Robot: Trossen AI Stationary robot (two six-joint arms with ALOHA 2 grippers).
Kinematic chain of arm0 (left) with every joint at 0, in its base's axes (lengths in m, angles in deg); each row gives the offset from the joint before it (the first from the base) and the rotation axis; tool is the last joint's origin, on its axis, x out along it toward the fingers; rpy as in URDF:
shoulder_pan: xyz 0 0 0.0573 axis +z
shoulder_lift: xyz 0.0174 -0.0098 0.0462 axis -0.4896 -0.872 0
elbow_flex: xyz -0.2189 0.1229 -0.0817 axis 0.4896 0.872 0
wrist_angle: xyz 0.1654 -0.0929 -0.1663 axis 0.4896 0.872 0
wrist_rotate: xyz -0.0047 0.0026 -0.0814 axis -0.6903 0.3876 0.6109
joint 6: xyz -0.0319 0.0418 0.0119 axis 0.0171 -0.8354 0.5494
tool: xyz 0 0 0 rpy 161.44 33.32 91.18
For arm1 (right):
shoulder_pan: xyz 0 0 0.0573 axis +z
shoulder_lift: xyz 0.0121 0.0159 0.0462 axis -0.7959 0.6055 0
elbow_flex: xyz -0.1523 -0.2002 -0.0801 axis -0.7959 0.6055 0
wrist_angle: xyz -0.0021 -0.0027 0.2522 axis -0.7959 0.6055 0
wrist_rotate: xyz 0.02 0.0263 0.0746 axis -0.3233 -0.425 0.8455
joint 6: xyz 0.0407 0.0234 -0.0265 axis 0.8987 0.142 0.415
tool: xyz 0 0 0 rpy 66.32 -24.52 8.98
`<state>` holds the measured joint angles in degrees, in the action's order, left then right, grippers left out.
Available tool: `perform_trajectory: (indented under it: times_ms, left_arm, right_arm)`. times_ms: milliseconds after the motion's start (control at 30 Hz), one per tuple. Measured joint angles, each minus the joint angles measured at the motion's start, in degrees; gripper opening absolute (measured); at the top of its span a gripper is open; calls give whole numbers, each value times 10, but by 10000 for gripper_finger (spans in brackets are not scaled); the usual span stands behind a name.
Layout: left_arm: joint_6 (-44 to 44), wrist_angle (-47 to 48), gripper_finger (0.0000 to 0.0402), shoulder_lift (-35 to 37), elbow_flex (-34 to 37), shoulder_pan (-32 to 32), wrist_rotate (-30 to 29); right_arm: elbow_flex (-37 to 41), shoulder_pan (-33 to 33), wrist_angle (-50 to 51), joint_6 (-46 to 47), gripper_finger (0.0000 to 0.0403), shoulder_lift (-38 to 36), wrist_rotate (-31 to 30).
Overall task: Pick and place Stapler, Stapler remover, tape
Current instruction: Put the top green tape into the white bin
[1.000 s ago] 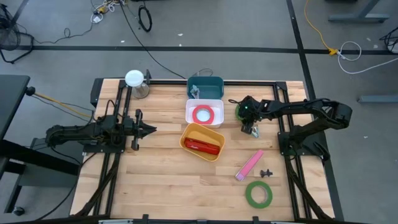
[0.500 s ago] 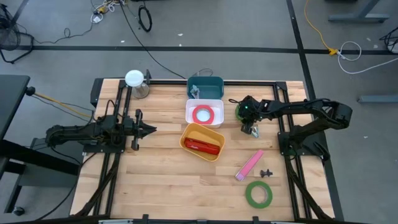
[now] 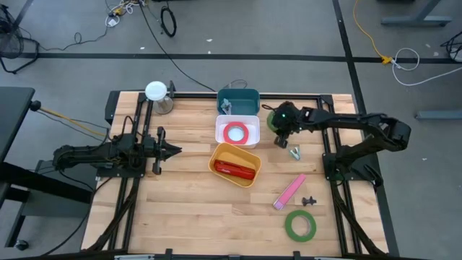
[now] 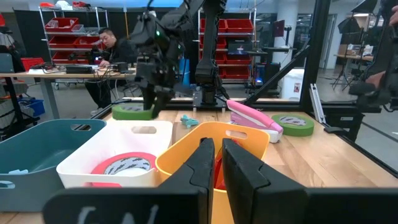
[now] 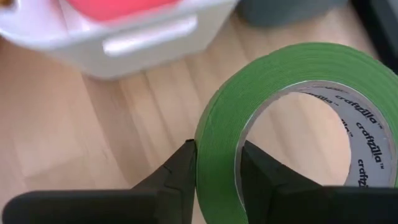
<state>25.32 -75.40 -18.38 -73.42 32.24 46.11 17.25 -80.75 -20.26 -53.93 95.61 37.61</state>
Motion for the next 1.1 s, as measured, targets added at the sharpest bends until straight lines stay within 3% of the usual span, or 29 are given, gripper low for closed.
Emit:
perform_trajectory:
  times_ms: [467,700,1100]
  left_arm:
    - [0,0,37,0,0,0,0]
    - [0,0,37,0,0,0,0]
    - [0,0,37,0,0,0,0]
  right_arm:
    - [-157,16,89,-48,96,0,0]
    - [-195,52,105,-113,96,0,1]
    - [-200,96,104,-284,96,0,107]
